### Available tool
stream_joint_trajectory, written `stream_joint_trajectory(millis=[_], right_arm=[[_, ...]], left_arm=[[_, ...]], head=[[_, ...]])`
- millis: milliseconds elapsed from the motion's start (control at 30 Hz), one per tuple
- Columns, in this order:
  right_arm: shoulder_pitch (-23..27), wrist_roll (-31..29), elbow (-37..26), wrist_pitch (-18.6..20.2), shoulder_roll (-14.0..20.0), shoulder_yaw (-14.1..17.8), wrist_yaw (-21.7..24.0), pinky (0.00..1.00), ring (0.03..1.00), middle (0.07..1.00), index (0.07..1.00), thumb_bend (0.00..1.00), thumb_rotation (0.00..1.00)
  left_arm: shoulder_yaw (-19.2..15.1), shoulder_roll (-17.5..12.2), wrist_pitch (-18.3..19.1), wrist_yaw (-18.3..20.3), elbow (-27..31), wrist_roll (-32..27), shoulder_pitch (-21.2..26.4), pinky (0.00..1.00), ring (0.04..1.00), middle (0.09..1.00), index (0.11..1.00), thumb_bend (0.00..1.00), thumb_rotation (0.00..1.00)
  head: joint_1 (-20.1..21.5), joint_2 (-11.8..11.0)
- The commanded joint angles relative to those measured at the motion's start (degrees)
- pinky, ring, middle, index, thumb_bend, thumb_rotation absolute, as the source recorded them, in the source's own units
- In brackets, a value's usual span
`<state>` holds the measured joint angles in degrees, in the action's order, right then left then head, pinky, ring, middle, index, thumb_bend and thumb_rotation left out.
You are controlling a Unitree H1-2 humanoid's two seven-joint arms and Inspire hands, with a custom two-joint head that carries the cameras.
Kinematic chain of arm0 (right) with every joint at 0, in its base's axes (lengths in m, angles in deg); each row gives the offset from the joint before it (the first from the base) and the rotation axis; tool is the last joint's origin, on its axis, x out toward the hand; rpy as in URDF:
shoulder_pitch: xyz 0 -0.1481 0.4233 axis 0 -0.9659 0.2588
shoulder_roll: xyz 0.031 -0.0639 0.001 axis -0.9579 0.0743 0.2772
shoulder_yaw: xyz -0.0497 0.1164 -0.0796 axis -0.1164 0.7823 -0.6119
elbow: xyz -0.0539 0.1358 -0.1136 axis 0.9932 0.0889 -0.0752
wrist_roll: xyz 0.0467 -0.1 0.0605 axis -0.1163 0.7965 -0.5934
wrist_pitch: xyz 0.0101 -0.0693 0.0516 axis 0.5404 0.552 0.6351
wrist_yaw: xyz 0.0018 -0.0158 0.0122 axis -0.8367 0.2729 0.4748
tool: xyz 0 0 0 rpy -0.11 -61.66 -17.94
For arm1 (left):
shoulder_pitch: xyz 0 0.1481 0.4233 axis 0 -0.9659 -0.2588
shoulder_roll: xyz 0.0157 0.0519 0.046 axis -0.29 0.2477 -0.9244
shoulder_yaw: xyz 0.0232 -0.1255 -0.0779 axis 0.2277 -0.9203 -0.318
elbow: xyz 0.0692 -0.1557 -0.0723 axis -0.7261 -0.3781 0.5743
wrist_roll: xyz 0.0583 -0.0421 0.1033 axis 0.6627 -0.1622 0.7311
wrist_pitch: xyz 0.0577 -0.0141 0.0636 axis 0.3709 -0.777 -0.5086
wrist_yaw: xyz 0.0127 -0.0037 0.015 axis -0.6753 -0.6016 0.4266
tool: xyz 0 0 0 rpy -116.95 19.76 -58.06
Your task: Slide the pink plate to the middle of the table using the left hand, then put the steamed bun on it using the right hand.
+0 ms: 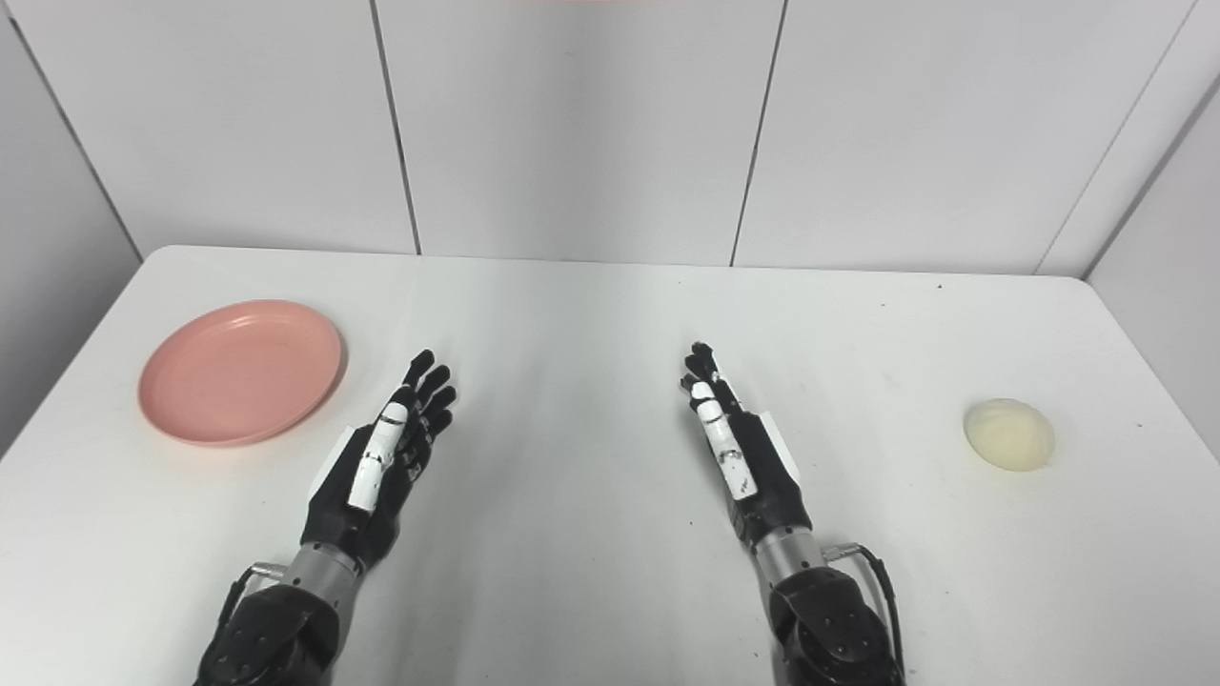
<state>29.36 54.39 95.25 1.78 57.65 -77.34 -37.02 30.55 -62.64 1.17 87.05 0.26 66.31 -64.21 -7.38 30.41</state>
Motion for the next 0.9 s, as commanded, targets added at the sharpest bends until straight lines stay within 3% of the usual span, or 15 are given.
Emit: stream_joint_trajectory(millis=[0, 867], right_arm=[[1.0, 0.3, -0.2, 0.1, -0.1, -0.7, 0.7, 0.99, 0.969, 0.983, 0.996, 0.18, 1.0], [1.3, 1.6, -0.2, 0.2, -0.1, -0.9, 0.3, 0.98, 0.965, 0.977, 0.99, 0.18, 1.0]], left_arm=[[0.9, -0.2, 2.5, 0.8, -2.3, 0.7, -1.0, 1.0, 0.993, 1.0, 1.0, 0.42, 1.0], [0.0, -0.1, 2.5, 0.3, -3.5, 1.9, 0.2, 1.0, 0.984, 1.0, 1.0, 0.4, 1.0]], head=[[0.0, 0.0], [-0.2, 0.2]])
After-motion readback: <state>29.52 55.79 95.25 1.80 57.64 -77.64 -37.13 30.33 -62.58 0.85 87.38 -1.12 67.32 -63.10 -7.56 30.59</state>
